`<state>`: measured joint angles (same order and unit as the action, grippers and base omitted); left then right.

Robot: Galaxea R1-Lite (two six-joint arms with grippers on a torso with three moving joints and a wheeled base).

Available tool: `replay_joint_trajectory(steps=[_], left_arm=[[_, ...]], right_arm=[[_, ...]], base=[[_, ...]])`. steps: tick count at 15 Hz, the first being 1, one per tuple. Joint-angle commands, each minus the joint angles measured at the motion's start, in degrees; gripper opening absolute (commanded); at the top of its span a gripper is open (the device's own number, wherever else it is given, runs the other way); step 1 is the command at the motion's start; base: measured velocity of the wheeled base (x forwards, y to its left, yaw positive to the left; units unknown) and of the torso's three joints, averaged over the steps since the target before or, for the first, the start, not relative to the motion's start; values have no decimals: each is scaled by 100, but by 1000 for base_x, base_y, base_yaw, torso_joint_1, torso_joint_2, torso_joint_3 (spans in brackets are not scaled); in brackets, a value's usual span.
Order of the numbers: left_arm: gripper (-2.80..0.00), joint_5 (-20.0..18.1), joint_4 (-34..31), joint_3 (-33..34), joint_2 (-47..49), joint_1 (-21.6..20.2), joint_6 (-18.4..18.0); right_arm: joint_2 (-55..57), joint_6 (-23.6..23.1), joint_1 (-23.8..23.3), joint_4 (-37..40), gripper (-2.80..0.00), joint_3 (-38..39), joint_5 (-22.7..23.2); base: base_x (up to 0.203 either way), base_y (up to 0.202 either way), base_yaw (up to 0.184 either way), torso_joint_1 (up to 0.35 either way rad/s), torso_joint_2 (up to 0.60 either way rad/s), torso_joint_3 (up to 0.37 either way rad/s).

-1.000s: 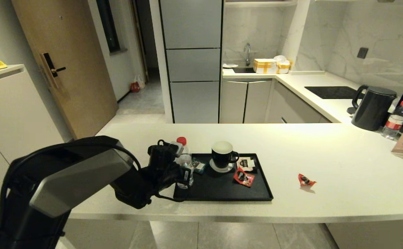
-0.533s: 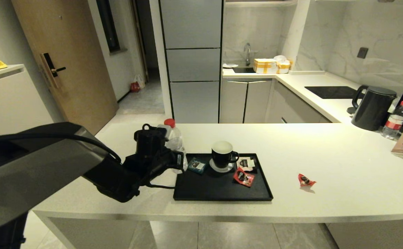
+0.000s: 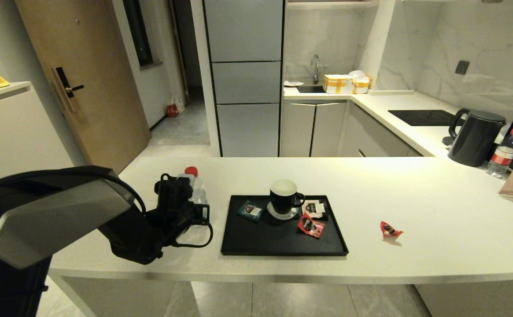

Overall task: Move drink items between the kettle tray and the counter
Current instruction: Place it on the left

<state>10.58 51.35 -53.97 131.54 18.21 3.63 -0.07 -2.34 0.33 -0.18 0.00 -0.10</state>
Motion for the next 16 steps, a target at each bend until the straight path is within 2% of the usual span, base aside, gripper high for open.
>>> replay_joint_trajectory(steps=[1, 4, 10, 11, 16], left_arm=[[-280, 5, 95, 9, 276, -20, -3], [-280, 14, 291, 10, 616, -53, -61], [-280, 32, 288, 18, 627, -55, -56], [0, 32, 288, 18, 627, -55, -56], [0, 23, 305, 18, 574, -55, -56]], right_arm=[[7, -3, 2, 1, -280, 0, 1], [7, -3, 2, -8, -280, 0, 1], [7, -3, 2, -2, -280, 0, 1], [7, -3, 2, 1, -280, 0, 1], [7, -3, 2, -8, -280, 0, 1]], base=[[0, 0, 0, 0, 0, 0], [0, 0, 0, 0, 0, 0], [0, 0, 0, 0, 0, 0], [0, 0, 0, 0, 0, 0], [0, 0, 0, 0, 0, 0]])
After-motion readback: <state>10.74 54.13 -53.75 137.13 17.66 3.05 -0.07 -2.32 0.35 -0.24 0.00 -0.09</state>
